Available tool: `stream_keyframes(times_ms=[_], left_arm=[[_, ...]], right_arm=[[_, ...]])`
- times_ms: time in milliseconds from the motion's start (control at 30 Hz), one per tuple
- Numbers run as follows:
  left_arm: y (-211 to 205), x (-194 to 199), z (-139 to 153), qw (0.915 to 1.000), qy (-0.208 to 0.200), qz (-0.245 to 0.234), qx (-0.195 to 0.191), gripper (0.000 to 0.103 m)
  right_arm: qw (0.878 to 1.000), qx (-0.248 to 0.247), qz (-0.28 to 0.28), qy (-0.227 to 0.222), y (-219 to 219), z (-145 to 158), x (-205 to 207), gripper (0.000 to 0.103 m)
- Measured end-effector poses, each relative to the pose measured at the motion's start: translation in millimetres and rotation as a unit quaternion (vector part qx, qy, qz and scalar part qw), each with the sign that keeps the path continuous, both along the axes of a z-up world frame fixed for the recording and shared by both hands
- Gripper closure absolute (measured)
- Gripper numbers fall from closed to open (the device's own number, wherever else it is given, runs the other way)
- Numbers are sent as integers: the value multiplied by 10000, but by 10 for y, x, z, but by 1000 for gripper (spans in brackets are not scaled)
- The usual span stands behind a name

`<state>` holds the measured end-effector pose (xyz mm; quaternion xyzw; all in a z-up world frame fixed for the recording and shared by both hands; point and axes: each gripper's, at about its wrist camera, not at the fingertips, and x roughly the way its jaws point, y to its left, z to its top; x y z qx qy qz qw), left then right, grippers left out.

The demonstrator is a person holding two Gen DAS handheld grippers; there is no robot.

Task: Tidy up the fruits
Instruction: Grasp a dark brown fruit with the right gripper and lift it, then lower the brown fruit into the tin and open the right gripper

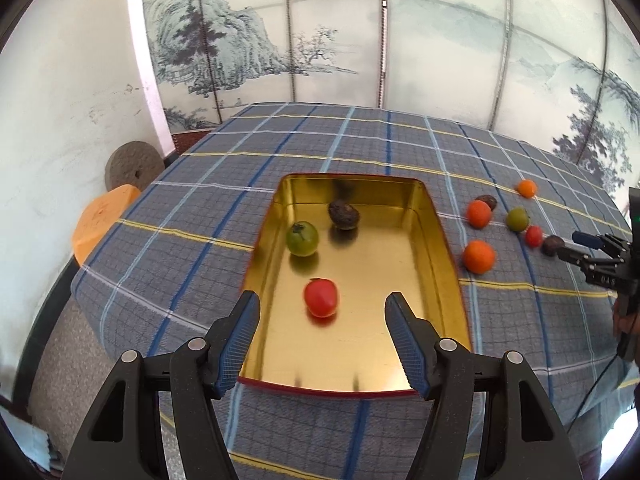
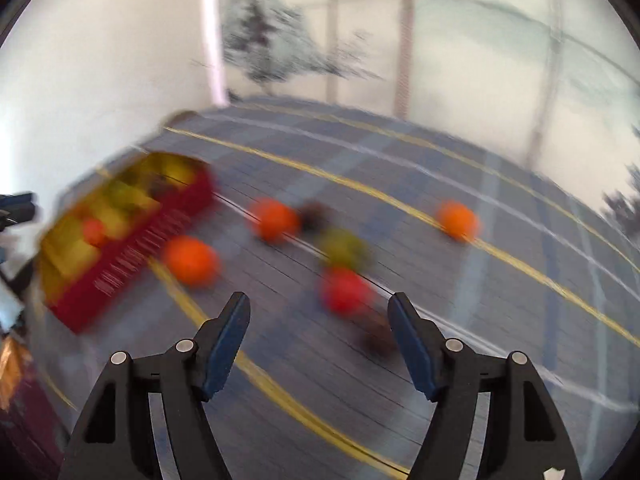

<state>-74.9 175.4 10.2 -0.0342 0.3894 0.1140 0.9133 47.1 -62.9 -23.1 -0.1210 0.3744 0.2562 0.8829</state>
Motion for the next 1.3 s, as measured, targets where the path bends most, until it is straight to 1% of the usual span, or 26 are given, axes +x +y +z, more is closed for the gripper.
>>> stream_keyframes(times_ms=[33,100,233,300,333,367,500,533,600,733,767,800,867,1000,1067,1167,1300], left_arm=[[-42,10,1,10000,4,-39,15,37],[-115,26,5,9999,17,-102,55,37],[-154,42,42,9999,3,-105,97,37],[-123,32,54,9999,-13,-48,122,37],[-101,22,59,9999,-22,-12,123,37],[-63,11,69,9999,-46,55,114,37],[73,-32,73,9998,-61,188,63,37],[101,-49,72,9997,-68,205,68,37],[150,-74,61,9996,-83,243,94,37],[266,-108,11,9995,-37,321,-13,36],[280,-118,6,9995,-40,325,-26,35],[302,-135,2,9994,-41,329,-24,35],[338,-161,1,9994,-44,343,16,33],[411,-198,12,9991,-85,408,57,29],[436,-211,7,9990,-75,438,102,28],[457,-234,-7,9987,-64,477,189,28],[501,-259,-33,9985,-57,503,230,27]], right_arm=[[9999,33,-109,62,-127,-25,50,35],[9998,-7,-189,49,-229,-49,99,35],[9996,-14,-59,261,-161,-166,249,35],[9994,-44,51,344,-102,-232,262,43],[9990,-112,104,427,-63,-263,269,56],[9991,-181,106,370,-38,-256,252,68],[9987,-95,60,490,-53,-208,188,68],[9989,-15,87,465,-36,-145,144,68],[9984,321,356,304,83,99,7,68],[9932,553,1025,82,606,484,-144,68],[9911,605,1181,68,738,538,-165,68],[9876,662,1423,63,958,601,-201,68],[9822,683,1748,96,1282,627,-231,68],[9734,527,2212,291,1938,507,-274,68],[9701,427,2354,398,2160,423,-260,68],[9680,190,2427,605,2473,254,-188,68],[9681,-71,2396,725,2700,93,-69,68]])
